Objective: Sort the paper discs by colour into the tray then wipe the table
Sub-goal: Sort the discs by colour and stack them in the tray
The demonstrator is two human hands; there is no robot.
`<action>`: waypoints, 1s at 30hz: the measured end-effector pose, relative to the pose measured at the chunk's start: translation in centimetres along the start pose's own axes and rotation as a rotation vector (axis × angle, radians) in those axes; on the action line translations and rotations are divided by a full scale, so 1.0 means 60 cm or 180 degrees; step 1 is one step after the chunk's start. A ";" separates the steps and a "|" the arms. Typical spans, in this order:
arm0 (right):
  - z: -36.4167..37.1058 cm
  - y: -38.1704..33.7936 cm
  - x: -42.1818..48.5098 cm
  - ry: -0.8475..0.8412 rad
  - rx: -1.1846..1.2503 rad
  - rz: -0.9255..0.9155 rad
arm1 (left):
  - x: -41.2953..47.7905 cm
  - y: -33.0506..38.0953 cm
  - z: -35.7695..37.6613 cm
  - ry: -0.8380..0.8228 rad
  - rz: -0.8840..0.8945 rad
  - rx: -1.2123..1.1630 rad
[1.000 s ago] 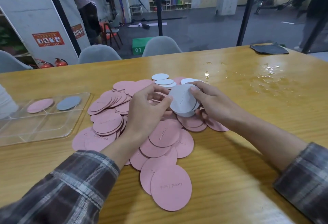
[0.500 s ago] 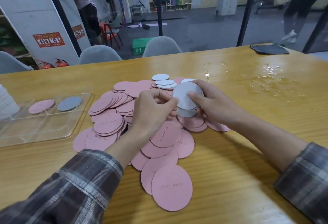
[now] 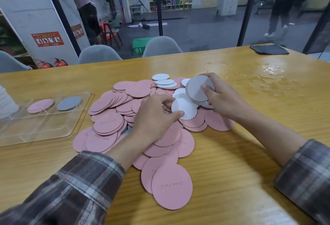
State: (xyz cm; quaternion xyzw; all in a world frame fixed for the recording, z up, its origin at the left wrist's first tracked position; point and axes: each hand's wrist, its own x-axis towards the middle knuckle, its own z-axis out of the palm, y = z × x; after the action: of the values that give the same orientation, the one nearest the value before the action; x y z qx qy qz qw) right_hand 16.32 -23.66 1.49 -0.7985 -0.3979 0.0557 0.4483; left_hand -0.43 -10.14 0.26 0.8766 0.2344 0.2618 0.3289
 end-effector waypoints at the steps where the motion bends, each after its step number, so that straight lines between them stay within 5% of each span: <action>1: -0.001 0.001 0.000 -0.0013 -0.0009 0.0006 | -0.001 -0.003 -0.003 0.0029 0.0003 -0.0166; 14: 0.004 -0.014 -0.013 -0.0699 0.0829 0.0107 | 0.009 0.013 -0.008 0.0381 0.0022 -0.1383; 20: -0.010 -0.006 -0.006 -0.0545 0.0352 -0.0144 | 0.042 0.018 0.023 0.0508 0.0218 -0.1024; 26: -0.024 0.011 0.004 -0.0068 -0.0309 -0.0050 | 0.055 -0.012 0.041 0.0123 0.0482 0.0520; 30: -0.028 0.009 -0.001 -0.0017 -0.0385 -0.0045 | 0.054 -0.017 0.036 -0.0008 0.0477 0.0524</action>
State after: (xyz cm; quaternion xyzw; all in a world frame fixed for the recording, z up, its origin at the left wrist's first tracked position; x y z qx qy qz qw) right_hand 17.35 -25.01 2.03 -0.8212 -0.4074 0.0304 0.3985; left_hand 3.07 -8.55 -0.84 0.9160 0.1884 0.2644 0.2356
